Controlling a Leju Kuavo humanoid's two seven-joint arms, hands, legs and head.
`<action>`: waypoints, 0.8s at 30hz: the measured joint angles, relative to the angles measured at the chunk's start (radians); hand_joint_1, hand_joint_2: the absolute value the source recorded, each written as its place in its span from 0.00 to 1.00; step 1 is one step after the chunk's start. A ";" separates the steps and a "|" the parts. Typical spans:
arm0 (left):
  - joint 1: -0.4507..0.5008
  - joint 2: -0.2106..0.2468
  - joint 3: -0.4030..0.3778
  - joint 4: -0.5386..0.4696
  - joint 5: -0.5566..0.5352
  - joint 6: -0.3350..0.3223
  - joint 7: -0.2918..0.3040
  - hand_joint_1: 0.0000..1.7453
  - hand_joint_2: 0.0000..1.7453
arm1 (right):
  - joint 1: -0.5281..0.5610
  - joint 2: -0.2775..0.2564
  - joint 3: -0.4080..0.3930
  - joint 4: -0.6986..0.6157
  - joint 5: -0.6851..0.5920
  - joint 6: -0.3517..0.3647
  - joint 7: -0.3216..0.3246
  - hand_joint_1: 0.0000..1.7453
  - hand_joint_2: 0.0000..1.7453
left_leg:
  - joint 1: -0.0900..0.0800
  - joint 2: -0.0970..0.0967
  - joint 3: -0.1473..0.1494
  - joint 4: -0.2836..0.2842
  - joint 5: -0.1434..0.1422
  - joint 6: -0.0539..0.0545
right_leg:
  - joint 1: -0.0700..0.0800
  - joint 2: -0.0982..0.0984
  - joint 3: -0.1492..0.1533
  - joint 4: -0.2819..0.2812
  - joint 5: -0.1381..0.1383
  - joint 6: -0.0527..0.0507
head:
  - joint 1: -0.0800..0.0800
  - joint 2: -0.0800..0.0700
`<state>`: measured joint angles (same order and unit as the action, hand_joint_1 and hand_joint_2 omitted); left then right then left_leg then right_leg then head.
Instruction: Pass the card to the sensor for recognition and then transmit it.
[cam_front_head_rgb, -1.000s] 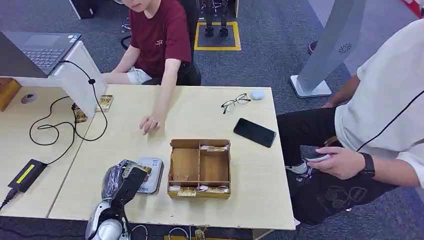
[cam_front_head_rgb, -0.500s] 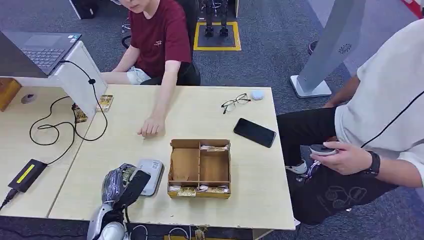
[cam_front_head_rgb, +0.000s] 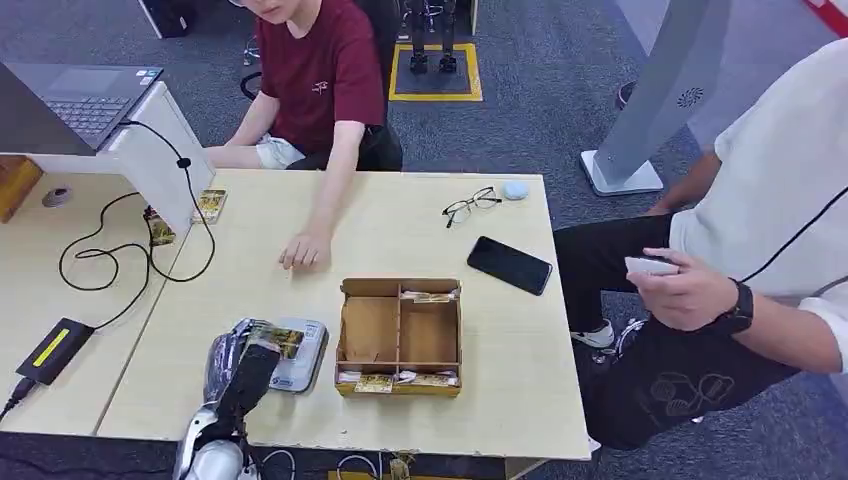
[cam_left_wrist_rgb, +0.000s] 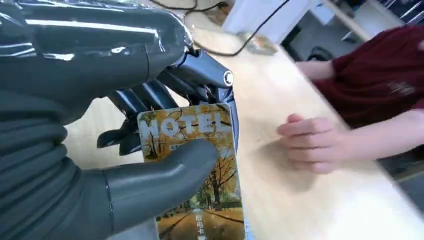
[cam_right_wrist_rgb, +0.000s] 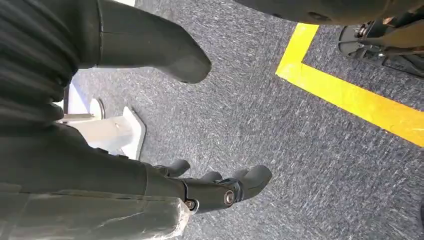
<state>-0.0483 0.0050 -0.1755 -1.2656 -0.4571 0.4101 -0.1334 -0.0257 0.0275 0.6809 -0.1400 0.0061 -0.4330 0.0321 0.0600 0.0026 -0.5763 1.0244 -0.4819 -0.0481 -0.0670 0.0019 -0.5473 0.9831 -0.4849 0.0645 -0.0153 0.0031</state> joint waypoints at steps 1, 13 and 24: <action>0.000 0.000 0.000 -0.018 0.001 0.007 -0.011 1.00 1.00 | 0.000 0.000 0.000 0.000 0.000 0.000 -0.002 0.00 1.00 | 0.000 0.000 0.000 0.000 0.000 0.000 | 0.000 0.000 0.000 0.000 0.000 0.000 | 0.000 0.000; -0.059 -0.013 0.050 -0.063 -0.494 0.280 -0.144 1.00 1.00 | -0.006 0.000 0.029 0.000 0.026 0.029 -0.002 0.00 1.00 | 0.000 0.000 0.000 0.000 0.000 0.000 | 0.000 0.000 0.000 0.000 0.000 0.000 | 0.000 0.000; -0.147 -0.124 0.322 -0.036 -0.724 0.281 -0.367 1.00 1.00 | -0.009 -0.001 0.048 -0.005 0.037 0.037 -0.008 0.00 1.00 | 0.000 0.000 0.000 0.000 0.000 0.000 | 0.000 0.000 0.000 0.000 0.001 0.000 | 0.000 0.000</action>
<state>-0.1958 -0.1194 0.1464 -1.3020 -1.1810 0.6912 -0.5001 -0.0351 0.0263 0.7286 -0.1446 0.0431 -0.3964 0.0240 0.0600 0.0026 -0.5762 1.0245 -0.4814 -0.0476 -0.0669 0.0020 -0.5473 0.9833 -0.4843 0.0645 -0.0153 0.0031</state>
